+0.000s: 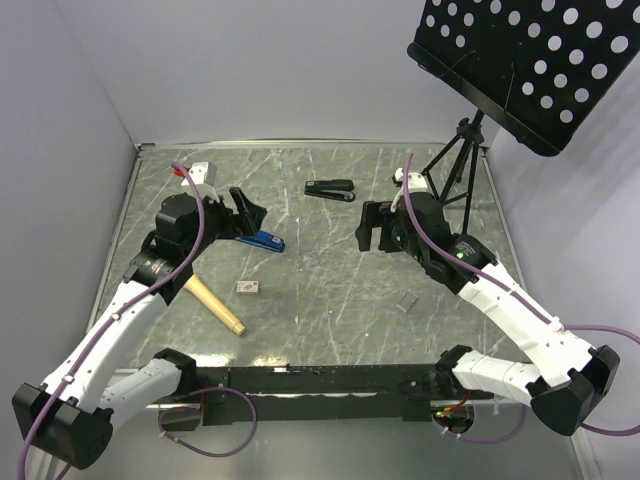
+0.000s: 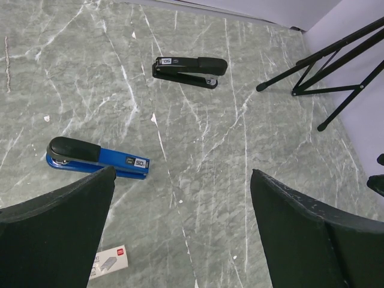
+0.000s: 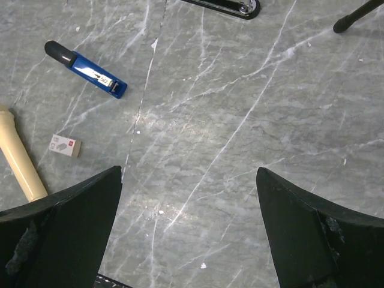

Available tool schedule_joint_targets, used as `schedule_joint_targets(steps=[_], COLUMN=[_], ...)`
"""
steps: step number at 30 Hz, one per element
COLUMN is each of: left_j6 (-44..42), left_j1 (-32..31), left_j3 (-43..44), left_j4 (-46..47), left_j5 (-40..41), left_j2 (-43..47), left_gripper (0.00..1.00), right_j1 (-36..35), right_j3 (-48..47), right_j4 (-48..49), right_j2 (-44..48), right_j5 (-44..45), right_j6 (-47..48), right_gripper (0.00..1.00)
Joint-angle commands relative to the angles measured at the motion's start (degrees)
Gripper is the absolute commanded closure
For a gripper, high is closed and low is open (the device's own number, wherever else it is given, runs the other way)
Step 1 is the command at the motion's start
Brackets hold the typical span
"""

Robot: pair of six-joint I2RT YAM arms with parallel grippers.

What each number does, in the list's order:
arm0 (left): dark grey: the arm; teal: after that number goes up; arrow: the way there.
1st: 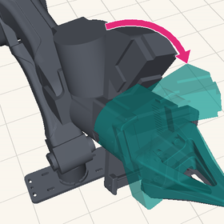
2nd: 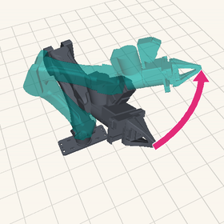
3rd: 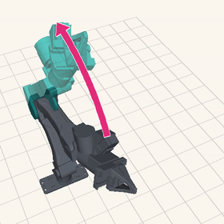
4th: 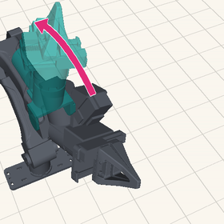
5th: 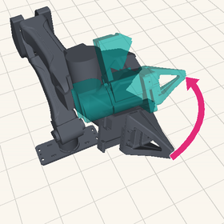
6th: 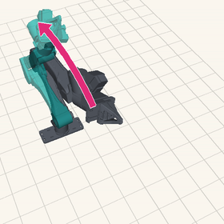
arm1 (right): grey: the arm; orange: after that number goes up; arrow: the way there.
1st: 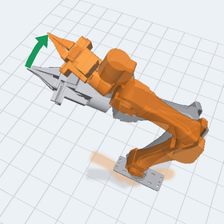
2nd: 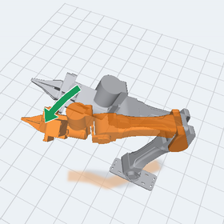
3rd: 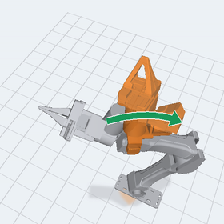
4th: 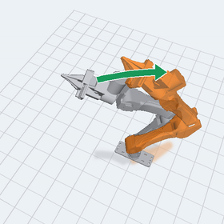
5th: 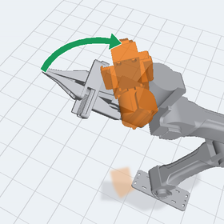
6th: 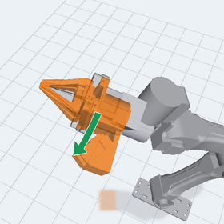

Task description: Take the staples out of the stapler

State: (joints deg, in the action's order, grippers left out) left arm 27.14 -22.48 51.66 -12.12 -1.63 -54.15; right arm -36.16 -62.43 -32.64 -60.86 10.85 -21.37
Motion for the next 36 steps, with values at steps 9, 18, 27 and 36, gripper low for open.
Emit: schedule_joint_targets(steps=[9,18,27,36], left_j6=[1.95,11.0,10.48,9.69], left_j1=[-0.2,7.0,22.39,22.39], left_j3=[2.04,8.7,-3.4,-8.15], left_j4=[-1.5,-17.92,-13.81,-11.96], left_j5=[1.45,7.79,-8.13,-9.45], left_j2=[-2.1,-8.33,-1.58,9.05], left_gripper=[0.01,0.01,0.01,0.02], right_j1=[0.04,-0.05,-0.31,-7.07], right_j3=[-0.5,-5.06,-19.0,-39.4], right_j4=[2.41,6.18,14.1,13.66], right_j2=[1.45,-4.78,-26.92,-52.84], right_j5=[0.93,-5.83,-16.29,-18.76], right_j6=[0.62,6.06,14.6,19.08], right_gripper=[0.0,0.0,0.05,0.09])
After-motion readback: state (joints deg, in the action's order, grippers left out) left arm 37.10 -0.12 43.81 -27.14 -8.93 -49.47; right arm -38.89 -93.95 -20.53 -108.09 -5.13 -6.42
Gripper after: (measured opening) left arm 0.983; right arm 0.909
